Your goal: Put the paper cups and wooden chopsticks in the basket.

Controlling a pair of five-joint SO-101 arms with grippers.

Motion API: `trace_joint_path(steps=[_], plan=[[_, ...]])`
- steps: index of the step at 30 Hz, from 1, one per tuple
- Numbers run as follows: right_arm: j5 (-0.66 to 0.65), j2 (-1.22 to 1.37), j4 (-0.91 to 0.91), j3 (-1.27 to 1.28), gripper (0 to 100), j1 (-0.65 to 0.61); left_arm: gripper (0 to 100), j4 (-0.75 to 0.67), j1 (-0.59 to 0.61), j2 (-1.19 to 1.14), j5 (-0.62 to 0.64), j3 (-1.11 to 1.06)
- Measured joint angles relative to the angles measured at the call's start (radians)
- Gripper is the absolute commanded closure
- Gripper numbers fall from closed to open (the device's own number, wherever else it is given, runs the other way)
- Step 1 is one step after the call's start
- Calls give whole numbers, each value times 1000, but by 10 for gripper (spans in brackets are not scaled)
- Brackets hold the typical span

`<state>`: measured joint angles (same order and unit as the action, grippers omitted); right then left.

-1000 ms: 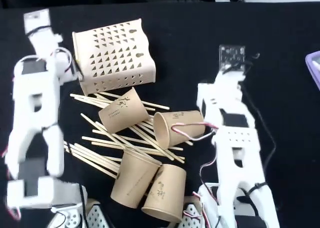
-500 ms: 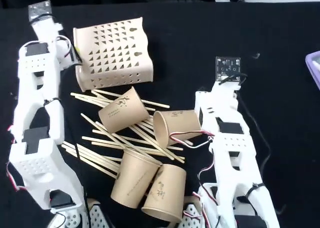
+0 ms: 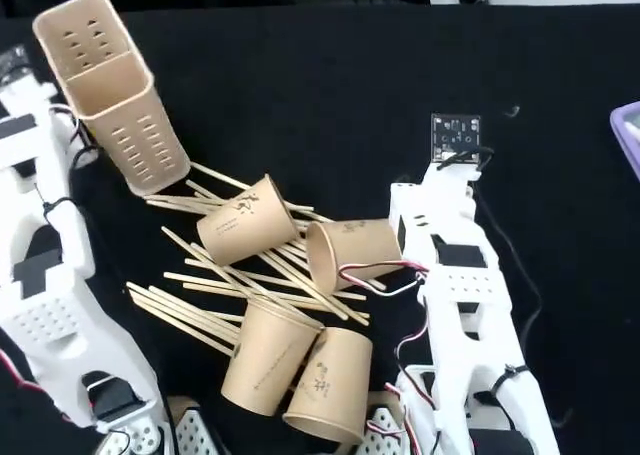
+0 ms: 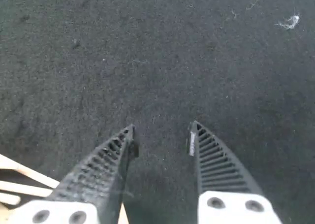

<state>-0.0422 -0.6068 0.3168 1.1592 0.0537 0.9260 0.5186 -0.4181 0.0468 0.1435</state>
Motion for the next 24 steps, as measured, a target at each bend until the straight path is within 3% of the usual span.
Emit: trace_joint_path(steps=[7, 15, 19, 24], plan=[[0, 0, 0, 0, 818, 0, 796, 2, 78, -14, 3, 12], [0, 0, 0, 0, 818, 0, 784, 299, 95, 28, 11, 302], [0, 0, 0, 0, 818, 0, 726, 407, 80, 32, 94, 497], [0, 0, 0, 0, 818, 0, 726, 431, 23, 32, 224, 644]])
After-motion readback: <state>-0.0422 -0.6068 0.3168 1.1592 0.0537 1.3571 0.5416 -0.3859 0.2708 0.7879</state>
